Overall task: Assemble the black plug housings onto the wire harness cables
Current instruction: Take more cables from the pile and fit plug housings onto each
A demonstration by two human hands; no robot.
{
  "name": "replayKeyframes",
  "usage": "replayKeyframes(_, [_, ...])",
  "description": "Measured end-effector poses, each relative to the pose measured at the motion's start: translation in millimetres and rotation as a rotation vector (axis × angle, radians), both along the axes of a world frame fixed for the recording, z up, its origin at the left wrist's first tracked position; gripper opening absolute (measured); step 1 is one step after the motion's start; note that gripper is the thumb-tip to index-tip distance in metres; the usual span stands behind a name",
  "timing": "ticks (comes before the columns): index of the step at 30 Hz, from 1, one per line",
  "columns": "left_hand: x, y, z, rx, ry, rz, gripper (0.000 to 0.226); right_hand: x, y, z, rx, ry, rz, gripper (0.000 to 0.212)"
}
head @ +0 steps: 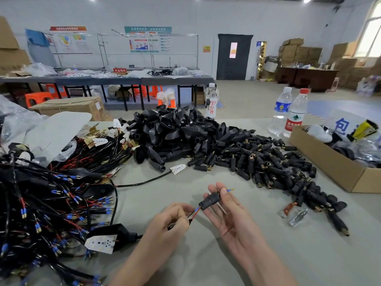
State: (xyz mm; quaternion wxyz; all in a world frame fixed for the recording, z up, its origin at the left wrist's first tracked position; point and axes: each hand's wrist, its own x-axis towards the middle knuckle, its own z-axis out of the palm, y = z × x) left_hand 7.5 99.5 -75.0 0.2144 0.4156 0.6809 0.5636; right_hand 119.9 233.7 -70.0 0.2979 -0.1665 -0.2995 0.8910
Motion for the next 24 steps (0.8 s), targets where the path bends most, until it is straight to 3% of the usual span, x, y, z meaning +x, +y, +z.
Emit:
replayKeyframes(5, [6.8,0.8,1.0,0.021,0.109,0.028,0.015,0.0,-3.0,0.9,-0.026,0.007,-0.006,0.022])
replayKeyframes(11, [10.1,1.6,-2.6,0.003,0.242,0.05,0.023,0.5,-2.4,1.4,-0.051,-0.025,-0.009,0.032])
replayKeyframes(17, [14.6,0.0,1.0,0.052,0.155,0.11,0.028,2.0,-4.6,2.9,-0.062,-0.043,0.028,0.037])
replayKeyframes(24, [10.8,1.4,-10.5,0.024,0.431,0.087,0.019,-1.8,-14.5,0.0,-0.138,0.011,0.053,0.035])
